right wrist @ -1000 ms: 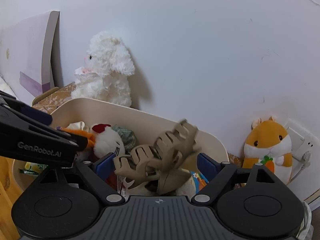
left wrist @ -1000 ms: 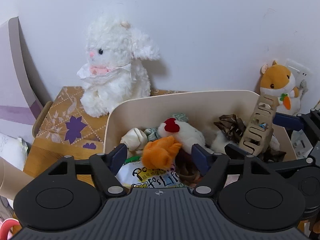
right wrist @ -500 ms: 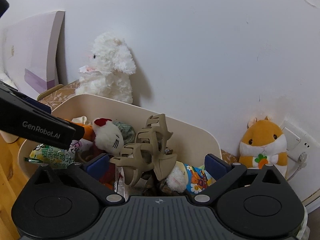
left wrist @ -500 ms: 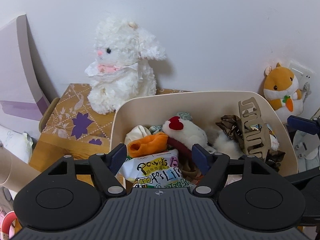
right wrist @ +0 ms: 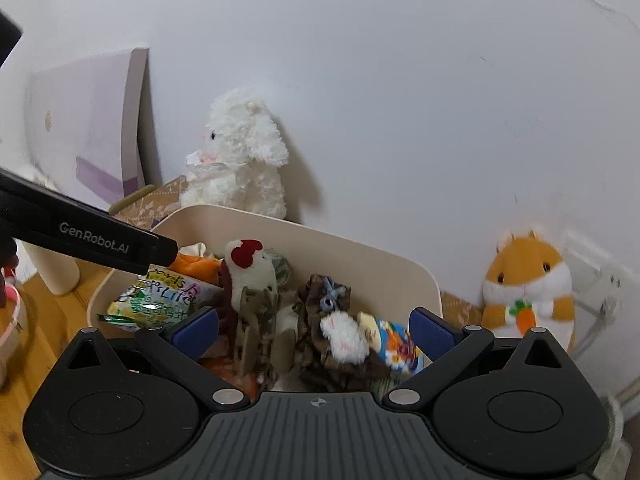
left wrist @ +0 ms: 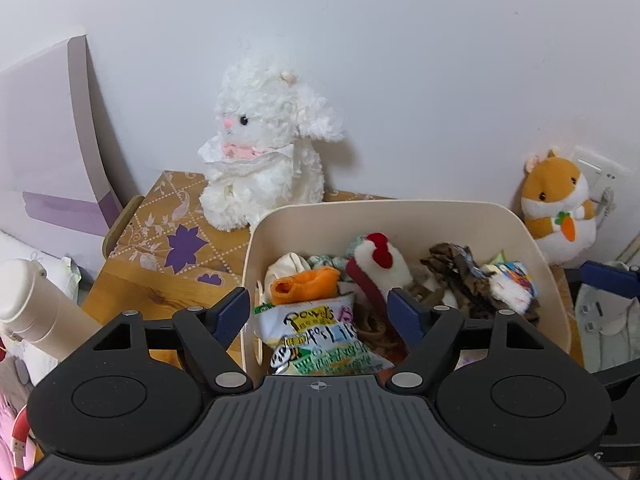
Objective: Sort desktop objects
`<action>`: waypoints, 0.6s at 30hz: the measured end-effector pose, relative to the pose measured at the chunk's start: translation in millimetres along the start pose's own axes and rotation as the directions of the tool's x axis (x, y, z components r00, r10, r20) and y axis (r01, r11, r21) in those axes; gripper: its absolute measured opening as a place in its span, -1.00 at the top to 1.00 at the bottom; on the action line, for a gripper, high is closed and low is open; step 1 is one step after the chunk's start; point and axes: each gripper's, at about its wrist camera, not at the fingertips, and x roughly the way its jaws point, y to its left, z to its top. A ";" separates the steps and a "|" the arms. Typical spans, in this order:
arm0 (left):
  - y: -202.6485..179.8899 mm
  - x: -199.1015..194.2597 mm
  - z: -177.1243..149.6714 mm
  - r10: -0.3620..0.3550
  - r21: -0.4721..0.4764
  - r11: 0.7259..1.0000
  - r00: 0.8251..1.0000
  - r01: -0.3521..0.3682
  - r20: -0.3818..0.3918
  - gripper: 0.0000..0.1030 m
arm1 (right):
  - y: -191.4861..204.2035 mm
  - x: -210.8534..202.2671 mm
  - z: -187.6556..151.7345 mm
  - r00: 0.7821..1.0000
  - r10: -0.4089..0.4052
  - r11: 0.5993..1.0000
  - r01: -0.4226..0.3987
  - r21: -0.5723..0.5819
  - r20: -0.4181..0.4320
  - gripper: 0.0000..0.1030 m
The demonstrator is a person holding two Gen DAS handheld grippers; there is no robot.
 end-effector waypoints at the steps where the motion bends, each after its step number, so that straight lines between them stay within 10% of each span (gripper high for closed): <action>1: -0.3 -3.0 -0.5 -0.008 0.004 1.000 1.000 0.008 -0.003 -0.52 | -1.8 -3.7 -1.0 1.000 -0.001 1.000 0.001 0.029 -0.006 -1.00; 18: 11.3 -99.3 -34.9 -0.075 0.076 0.994 0.997 0.076 -0.017 -0.52 | 6.5 -94.4 -16.3 0.999 -0.036 0.969 0.038 0.246 -0.011 -1.00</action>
